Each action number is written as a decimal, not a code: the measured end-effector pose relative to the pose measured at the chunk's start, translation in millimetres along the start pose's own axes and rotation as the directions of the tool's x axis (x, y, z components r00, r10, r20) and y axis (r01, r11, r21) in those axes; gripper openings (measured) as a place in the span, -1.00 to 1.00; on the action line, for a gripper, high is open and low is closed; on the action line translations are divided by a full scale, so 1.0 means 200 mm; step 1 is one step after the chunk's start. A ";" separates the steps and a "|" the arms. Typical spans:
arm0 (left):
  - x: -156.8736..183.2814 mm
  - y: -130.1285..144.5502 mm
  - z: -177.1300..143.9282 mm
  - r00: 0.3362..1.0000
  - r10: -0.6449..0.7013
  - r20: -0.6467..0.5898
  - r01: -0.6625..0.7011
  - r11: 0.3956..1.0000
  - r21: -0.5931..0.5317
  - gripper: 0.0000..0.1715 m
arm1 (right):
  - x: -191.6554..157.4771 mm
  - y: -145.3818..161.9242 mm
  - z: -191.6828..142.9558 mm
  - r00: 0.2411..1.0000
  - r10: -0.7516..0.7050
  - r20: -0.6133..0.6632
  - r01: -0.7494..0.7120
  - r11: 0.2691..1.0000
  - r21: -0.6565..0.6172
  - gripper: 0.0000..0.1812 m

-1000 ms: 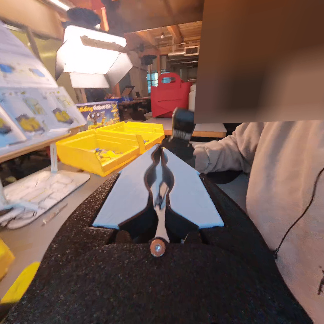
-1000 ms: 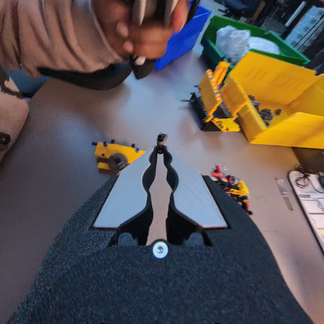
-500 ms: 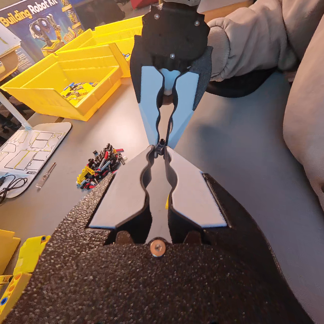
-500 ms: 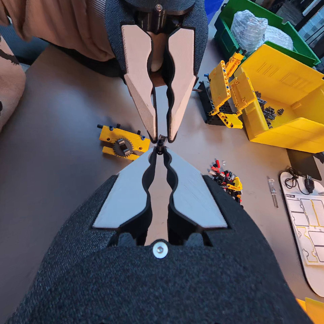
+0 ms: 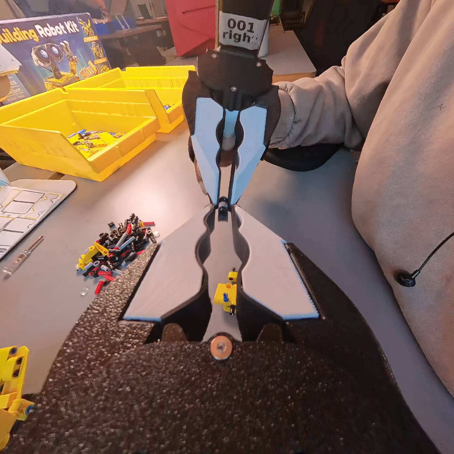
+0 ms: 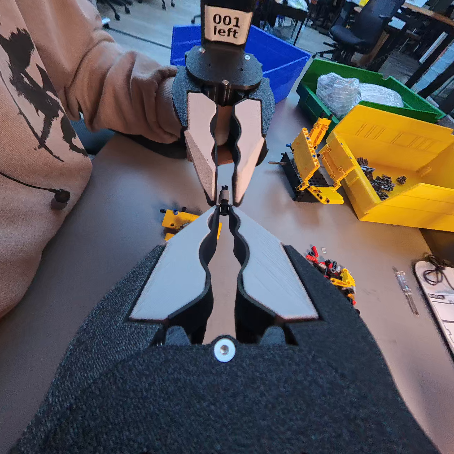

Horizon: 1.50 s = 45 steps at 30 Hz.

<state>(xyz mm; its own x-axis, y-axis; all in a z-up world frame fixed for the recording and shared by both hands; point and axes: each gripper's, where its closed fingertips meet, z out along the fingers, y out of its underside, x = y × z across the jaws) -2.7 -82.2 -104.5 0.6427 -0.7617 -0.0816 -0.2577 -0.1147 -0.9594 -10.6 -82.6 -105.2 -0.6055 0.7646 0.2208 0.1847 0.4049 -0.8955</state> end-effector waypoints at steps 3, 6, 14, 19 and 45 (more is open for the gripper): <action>0.01 0.01 0.00 1.000 -0.010 -0.019 0.009 1.000 -0.011 -0.93 | -0.02 0.01 0.01 1.000 -0.017 0.001 0.017 1.000 -0.022 -0.93; 0.00 -0.01 -0.01 1.000 -0.017 -0.009 0.017 1.000 0.001 -0.93 | -0.01 -0.01 0.00 0.999 -0.047 -0.019 0.047 0.999 -0.012 -0.93; 0.00 -0.13 -0.07 0.993 -0.105 -0.057 0.112 0.982 0.151 -0.93 | 0.01 -0.13 -0.02 0.999 0.001 -0.045 0.008 0.981 0.192 -0.95; 0.00 -0.21 -0.08 0.986 -0.146 -0.074 0.159 0.961 0.225 -0.93 | 0.02 -0.21 -0.07 0.995 0.095 0.028 -0.099 0.946 0.309 -0.95; -0.33 0.04 -0.14 0.944 -0.160 0.289 0.131 0.984 0.116 -0.93 | 0.55 0.07 -0.43 0.886 0.234 -0.400 -0.119 0.950 0.290 -0.93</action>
<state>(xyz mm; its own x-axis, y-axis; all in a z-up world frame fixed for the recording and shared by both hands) -67.2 -51.7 -98.6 0.8563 -0.5165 -0.0014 -0.0854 -0.1388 -0.9866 -8.1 49.5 -60.4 -0.1833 0.9729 0.1411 0.0230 0.1478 -0.9888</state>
